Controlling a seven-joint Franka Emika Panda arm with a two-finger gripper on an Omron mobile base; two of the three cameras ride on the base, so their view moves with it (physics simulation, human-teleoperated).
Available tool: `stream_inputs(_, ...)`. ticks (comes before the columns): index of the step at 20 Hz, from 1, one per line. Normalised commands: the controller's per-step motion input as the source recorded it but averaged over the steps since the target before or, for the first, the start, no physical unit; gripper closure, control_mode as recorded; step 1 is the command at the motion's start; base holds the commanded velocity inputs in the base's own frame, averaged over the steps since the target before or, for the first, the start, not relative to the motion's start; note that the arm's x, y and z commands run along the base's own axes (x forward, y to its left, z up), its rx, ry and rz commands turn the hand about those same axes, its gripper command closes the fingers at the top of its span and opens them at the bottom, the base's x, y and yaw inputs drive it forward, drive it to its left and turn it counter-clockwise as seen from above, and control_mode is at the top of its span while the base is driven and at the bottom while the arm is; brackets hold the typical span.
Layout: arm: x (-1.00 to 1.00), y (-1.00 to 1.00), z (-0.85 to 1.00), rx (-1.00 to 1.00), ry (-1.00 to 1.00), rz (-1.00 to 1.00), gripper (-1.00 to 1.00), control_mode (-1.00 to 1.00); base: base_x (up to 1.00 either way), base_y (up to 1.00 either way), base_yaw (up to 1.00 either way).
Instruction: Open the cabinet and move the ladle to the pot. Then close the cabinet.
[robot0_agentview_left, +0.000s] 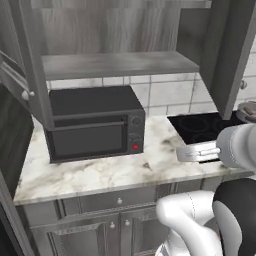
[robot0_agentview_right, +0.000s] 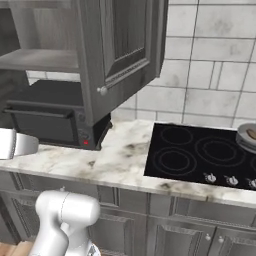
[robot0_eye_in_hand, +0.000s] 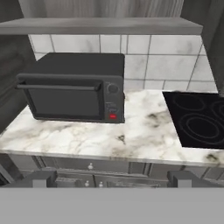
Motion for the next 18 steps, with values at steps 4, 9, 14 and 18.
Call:
stream_inputs(4, 0.0, 0.0, 0.0, 0.0, 0.0, 0.0, -1.0, 1.0, 0.29, 0.45, 0.0)
stream_inputs(9, 0.0, 0.0, 0.0, 0.0, 0.0, 0.0, -1.0, 1.0, 0.08, 0.54, 0.0)
stream_inputs(14, 0.0, 0.0, 0.0, 0.0, 0.0, 0.0, -1.0, 1.0, 0.25, 0.34, 0.0)
stream_inputs(18, 0.0, 0.0, 0.0, 0.0, 0.0, 0.0, -1.0, 1.0, 0.55, 0.08, 0.0)
